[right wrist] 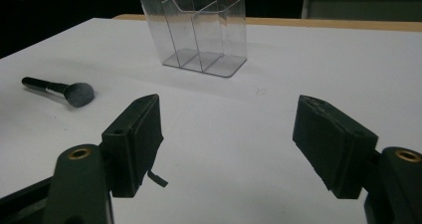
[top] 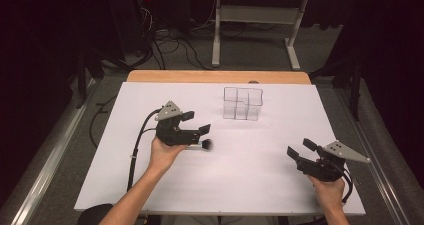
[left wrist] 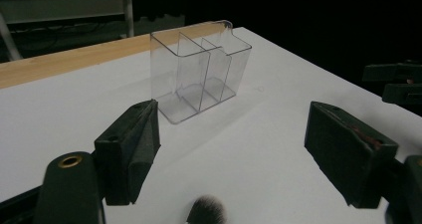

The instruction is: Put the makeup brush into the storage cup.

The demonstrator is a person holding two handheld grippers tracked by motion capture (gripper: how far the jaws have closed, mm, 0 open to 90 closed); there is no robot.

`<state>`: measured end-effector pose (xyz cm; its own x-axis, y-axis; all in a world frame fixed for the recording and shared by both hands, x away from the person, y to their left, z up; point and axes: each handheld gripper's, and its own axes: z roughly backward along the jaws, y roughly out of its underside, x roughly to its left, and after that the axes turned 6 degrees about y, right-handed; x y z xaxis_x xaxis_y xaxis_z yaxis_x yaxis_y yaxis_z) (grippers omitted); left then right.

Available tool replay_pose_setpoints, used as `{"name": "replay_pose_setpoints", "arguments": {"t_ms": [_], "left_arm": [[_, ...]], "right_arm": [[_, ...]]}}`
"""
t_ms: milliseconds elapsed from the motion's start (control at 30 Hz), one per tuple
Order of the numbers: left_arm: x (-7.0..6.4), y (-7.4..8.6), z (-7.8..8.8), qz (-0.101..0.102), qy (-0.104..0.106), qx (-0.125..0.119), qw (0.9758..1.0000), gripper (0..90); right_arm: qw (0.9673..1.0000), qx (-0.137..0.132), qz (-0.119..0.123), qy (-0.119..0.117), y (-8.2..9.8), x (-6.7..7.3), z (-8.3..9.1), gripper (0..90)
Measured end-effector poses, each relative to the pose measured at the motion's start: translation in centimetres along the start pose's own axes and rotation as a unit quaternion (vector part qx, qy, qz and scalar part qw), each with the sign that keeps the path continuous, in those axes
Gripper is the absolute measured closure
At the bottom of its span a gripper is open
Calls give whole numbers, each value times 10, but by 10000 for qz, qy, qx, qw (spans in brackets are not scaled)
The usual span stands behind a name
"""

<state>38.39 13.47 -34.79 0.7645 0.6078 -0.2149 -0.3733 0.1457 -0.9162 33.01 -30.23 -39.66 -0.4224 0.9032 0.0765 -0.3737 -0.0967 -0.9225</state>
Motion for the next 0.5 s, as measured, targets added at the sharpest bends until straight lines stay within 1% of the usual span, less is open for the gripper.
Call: {"name": "replay_pose_setpoints", "arguments": {"t_ms": [133, 200, 233, 267, 333, 400, 433, 467, 500], "left_arm": [[0, -2, -4, -35, -8, 85, 10000, 218], [1, -3, -6, -20, 1, 90, 10000, 219], [2, -4, -8, 22, 29, 68, 10000, 220], [2, -4, -8, 22, 29, 68, 10000, 219], [4, -5, -9, 221, 157, 60, 9996, 212], [5, -5, -10, 215, 152, 107, 9996, 207], [4, -6, -10, 135, 95, 182, 9997, 206], [4, -6, -10, 135, 95, 182, 9997, 205], [4, -7, -10, 68, 55, 255, 9996, 203]], "right_arm": [[10000, -24, 12, -58, -1, 1, 0, 290], [10000, -13, 15, -60, 0, 1, 0, 289], [10000, 21, -34, -43, 0, 0, 0, 288], [10000, 21, -34, -43, 0, 0, 0, 288], [10000, 15, -28, -20, 0, 0, 0, 290], [10000, 75, -46, -11, 0, 1, 0, 294], [9999, 113, -79, -11, 0, 1, 0, 295], [9999, 125, -68, -10, -1, 0, 0, 297], [9999, 123, -67, -5, -1, 0, 0, 297]]}}
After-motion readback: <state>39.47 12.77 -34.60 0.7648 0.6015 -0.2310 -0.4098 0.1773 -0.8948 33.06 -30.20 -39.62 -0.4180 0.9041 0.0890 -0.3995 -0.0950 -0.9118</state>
